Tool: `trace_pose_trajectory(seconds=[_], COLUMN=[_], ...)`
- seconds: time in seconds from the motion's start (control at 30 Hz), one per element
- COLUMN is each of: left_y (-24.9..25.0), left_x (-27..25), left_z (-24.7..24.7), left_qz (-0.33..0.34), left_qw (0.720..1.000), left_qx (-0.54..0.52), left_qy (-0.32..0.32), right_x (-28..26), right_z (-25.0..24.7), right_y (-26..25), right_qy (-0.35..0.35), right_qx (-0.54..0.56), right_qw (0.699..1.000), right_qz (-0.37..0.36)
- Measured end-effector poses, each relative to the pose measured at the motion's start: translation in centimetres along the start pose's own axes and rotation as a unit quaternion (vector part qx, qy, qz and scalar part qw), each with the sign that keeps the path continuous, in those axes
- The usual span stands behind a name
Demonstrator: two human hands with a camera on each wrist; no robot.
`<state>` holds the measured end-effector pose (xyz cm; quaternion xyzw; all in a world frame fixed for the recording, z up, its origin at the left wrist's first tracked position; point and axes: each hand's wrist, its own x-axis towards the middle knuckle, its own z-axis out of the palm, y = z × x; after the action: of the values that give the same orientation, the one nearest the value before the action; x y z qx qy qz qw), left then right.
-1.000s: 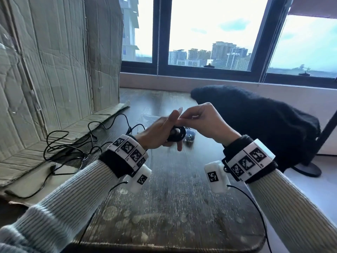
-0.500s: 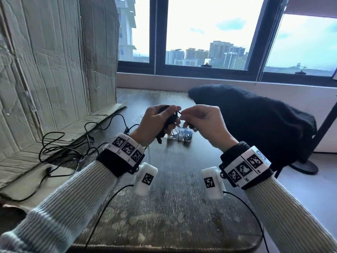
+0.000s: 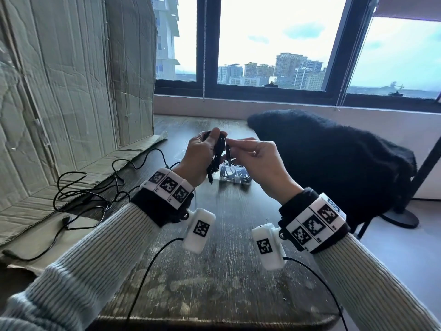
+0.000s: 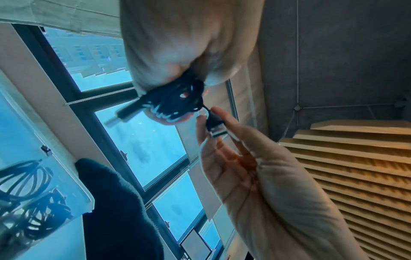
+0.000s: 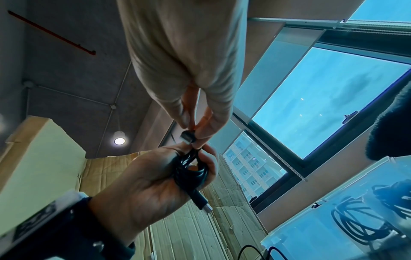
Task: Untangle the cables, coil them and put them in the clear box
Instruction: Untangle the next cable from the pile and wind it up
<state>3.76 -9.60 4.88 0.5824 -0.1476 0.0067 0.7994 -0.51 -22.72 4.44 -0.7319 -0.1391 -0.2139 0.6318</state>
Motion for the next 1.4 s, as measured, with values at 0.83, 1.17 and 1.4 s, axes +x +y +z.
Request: trace_pose_trajectory(seconds=[0.83,1.17,1.4], left_y=[0.0,0.6,0.0], left_x=[-0.4,0.1,-0.1], left_z=[0.3,-0.7,-0.6], left_qz=[0.092,0.056,0.189], left_qw=[0.985,0.971,0.925], left_qx=[0.139,0.226,0.327], left_qy=[-0.048,-0.045,-0.039], right_x=[0.5,0.6,0.4], right_z=[0.3,-0.5,-0.7], right_y=[1.0,1.8,1.6], right_qy=[0.07,0.081,0.054], right_qx=[-0.131,-0.25,-0.238], right_qw=[0.989,0.964,0.97], right_qz=[0.018,-0.025,-0.019])
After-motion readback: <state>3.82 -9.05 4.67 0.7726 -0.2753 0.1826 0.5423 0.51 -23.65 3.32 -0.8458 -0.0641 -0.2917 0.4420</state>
